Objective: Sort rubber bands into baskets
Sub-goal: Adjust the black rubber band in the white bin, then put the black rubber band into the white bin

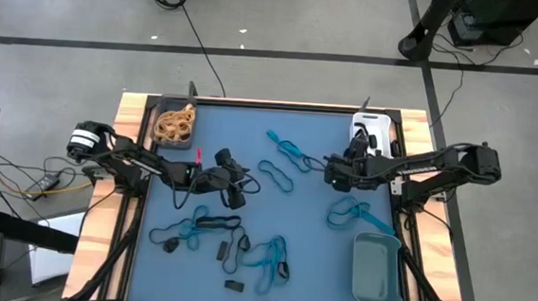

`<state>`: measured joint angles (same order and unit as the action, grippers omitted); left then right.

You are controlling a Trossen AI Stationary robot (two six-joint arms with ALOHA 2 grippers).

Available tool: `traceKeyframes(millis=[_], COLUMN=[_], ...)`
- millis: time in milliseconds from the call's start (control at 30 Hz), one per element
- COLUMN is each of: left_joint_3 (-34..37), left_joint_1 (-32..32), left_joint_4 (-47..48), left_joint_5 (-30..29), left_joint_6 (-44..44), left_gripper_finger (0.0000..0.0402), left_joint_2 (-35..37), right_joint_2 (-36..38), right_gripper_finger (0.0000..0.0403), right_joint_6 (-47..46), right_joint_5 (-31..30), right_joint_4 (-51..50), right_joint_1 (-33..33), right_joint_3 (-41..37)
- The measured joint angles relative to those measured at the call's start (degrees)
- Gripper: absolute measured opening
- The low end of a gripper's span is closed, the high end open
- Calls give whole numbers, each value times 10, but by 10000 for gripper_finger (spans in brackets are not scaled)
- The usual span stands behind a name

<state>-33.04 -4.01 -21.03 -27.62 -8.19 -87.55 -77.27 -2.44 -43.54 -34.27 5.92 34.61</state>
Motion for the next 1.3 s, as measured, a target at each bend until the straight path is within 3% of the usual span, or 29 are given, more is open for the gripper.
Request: traceKeyframes(millis=[433,667,767,867,1033,1300], left_joint_3=[0,0,0,0,0,0], left_joint_1=[-1,-1,-1,-1,-1,-1], left_joint_4=[7,12,12,12,13,12], left_joint_5=[0,0,0,0,0,0], left_joint_6=[0,-4,-4,-9,-13,-26], left_gripper_finger=[152,152,152,152,152,152], left_joint_2=[0,0,0,0,0,0], right_joint_2=[0,14,36,57,79,95], right_gripper_finger=[10,7,6,7,45,172], right_joint_6=[-32,-209,-287,-389,-515,-454], right_joint_5=[-45,-141,-140,-98,-13,38], right_joint_4=[-20,-182,-242,-312,-398,-377], right_joint_1=[21,21,30,61,131,168], right_joint_3=[8,76,96,109,109,131])
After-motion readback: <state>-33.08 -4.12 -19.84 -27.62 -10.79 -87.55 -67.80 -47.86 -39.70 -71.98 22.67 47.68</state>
